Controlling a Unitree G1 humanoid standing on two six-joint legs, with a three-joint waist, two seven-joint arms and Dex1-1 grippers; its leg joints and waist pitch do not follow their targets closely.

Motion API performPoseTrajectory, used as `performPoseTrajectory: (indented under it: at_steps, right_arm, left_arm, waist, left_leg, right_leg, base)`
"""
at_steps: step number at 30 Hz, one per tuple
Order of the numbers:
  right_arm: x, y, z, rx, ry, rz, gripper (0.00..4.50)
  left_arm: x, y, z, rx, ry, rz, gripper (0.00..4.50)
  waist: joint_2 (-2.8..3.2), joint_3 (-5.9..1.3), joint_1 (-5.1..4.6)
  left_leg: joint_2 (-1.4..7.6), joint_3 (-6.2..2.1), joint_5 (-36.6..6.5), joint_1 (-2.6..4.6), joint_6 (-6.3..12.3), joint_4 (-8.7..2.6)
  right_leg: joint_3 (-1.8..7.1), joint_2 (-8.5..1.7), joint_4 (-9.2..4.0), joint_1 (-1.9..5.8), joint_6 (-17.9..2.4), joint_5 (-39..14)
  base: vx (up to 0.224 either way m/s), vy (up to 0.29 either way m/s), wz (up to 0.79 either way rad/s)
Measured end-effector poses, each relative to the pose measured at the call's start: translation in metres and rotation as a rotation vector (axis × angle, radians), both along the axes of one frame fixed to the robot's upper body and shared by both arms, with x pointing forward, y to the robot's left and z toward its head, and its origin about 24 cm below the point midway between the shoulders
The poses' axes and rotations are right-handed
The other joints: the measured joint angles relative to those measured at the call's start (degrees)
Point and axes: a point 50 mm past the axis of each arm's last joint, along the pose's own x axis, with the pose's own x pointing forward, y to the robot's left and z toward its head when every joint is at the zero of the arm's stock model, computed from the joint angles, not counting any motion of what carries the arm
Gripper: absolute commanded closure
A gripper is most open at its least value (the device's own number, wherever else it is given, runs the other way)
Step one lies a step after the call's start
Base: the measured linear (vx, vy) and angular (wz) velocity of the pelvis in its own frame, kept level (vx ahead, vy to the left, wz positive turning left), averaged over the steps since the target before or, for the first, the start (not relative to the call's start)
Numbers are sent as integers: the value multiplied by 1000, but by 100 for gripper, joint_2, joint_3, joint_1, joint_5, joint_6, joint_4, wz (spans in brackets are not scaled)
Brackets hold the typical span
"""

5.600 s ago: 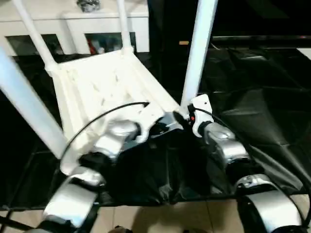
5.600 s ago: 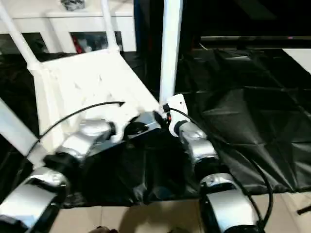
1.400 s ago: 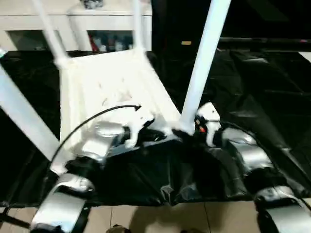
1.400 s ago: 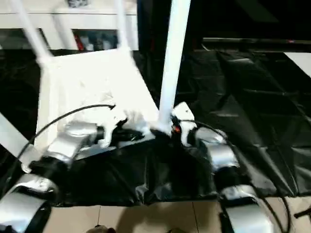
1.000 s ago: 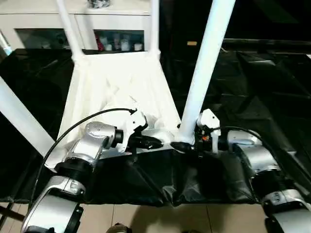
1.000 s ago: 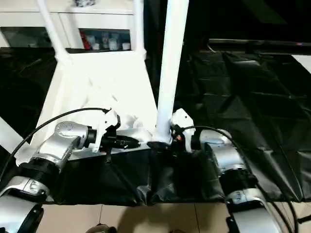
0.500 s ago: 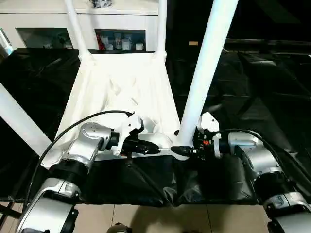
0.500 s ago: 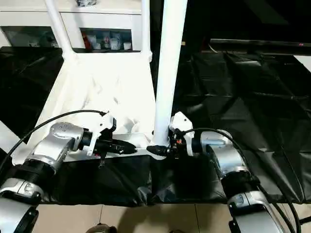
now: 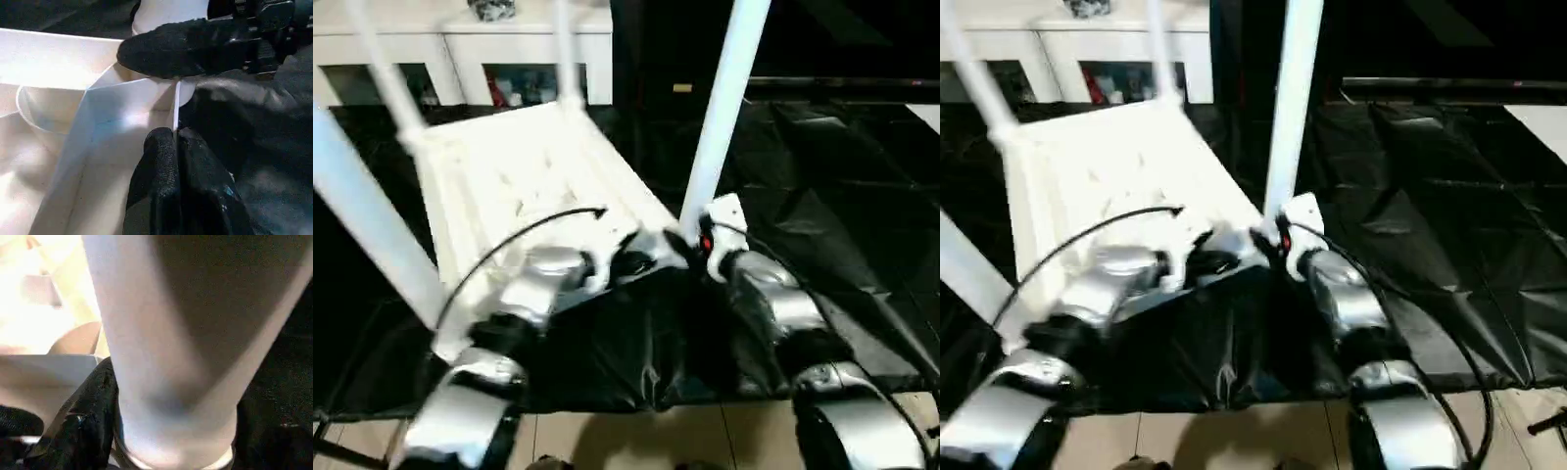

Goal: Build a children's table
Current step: Rotate leg to tighten

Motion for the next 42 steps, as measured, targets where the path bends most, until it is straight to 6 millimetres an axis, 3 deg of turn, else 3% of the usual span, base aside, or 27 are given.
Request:
performPoseTrajectory:
  at_steps: [1,9,17,20,25,34,39,42]
  right_arm:
    - [0,0,1,7,-5,2,121]
    - [-6,-7,0,19,-17,123,55]
    - [-27,-22,2,-27,-6,469,55]
    - [-33,-21,2,-21,13,572,55]
    - [-46,-28,7,-11,59,728,100]
    - [-49,-25,8,-10,76,782,165]
    - [-51,-22,8,-20,77,805,171]
    - [-51,-20,9,-37,67,812,174]
  left_arm:
    - [0,0,1,0,-4,-3,450]
    - [-4,3,1,-1,-2,-49,450]
    - [-20,24,1,-91,55,-212,450]
    - [-24,24,6,-127,60,-291,450]
    - [-31,30,9,-116,94,-435,450]
    - [-30,39,13,-59,43,-466,450]
    - [-28,47,18,-21,11,-452,450]
    - [-29,51,26,-8,11,-466,417]
  waist:
    - [0,0,9]
    - [1,1,10]
    - [-1,6,81]
    - [-7,10,93]
    - [-11,12,110]
    - [-11,12,154]
    - [-14,13,156]
    - [-17,15,156]
  left_leg:
    - [1,0,0,-4,0,-1]
    - [5,1,0,-8,1,-5]
    - [10,2,-2,-18,3,-6]
    - [10,5,-2,-19,3,-3]
    - [15,4,-1,-14,3,-3]
    - [15,4,-1,-13,2,-3]
    - [16,4,-1,-13,2,-3]
    - [16,4,-1,-12,1,-2]
  right_leg:
    - [-1,1,0,-3,5,-3]
    - [-6,1,-3,-5,7,-5]
    - [-13,2,-13,-3,7,-5]
    - [-13,1,-15,-4,2,-2]
    - [-15,4,-12,-2,2,-2]
    - [-14,4,-9,-3,2,-2]
    - [-15,4,-9,-3,3,-3]
    - [-15,4,-6,-4,3,-3]
  base:
    - [0,0,0]
    - [0,0,0]
    - [0,0,0]
    - [0,0,0]
    - [0,0,0]
    - [0,0,0]
    - [0,0,0]
    - [0,0,0]
